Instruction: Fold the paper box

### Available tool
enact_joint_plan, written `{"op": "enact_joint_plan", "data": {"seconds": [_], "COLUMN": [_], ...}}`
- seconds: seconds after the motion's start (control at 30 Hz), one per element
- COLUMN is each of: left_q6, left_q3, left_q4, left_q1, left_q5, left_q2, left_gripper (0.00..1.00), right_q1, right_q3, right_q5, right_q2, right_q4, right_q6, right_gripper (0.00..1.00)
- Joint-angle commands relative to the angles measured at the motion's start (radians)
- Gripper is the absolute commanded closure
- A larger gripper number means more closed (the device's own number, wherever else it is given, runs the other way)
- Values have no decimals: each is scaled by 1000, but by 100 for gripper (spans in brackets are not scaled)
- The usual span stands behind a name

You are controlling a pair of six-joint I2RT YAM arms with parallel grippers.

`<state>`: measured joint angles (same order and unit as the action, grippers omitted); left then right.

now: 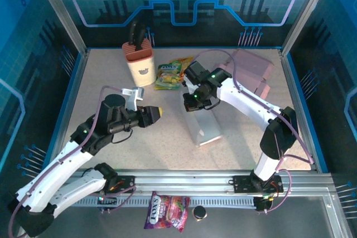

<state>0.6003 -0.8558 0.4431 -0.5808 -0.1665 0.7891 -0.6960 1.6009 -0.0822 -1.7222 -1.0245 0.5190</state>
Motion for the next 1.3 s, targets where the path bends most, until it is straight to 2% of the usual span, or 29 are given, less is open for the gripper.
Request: {"op": "enact_joint_plan", "data": {"seconds": [0.0, 0.23, 0.33, 0.37, 0.47, 0.57, 0.77, 0.97, 1.1, 1.27], "left_q6": [-5, -14, -17, -20, -21, -26, -31, -27, -33, -56], "left_q3": [-18, -31, -32, -31, -31, -29, -14, 15, 44, 53], "left_q4": [54, 128, 156, 166, 190, 215, 255, 268, 239, 182], "left_q1": [-3, -5, -5, -4, -5, -4, -5, -5, -4, -5], "left_q5": [-24, -51, -67, -74, -102, -129, -161, -171, -158, -133], "left_q2": [-18, -46, -61, -65, -71, -80, -112, -135, -127, -64], "left_gripper": [56, 56, 56, 56, 56, 56, 56, 56, 54, 51], "right_q1": [-19, -64, -76, -74, -58, -36, 27, 39, 49, 70], "right_q3": [24, -2, 108, 182, 362, 473, 496, 459, 381, 223], "right_q5": [123, 460, 599, 622, 639, 625, 487, 457, 437, 459], "right_q2": [47, 149, 87, 45, -83, -163, -237, -244, -219, -113], "right_q4": [36, 61, -129, -237, -444, -516, -447, -373, -262, -86], "right_q6": [229, 791, 1103, 1223, 1417, 1556, 1695, 1732, 1647, 1441], "right_gripper": [100, 100, 100, 100, 100, 100, 100, 100, 80, 63]}}
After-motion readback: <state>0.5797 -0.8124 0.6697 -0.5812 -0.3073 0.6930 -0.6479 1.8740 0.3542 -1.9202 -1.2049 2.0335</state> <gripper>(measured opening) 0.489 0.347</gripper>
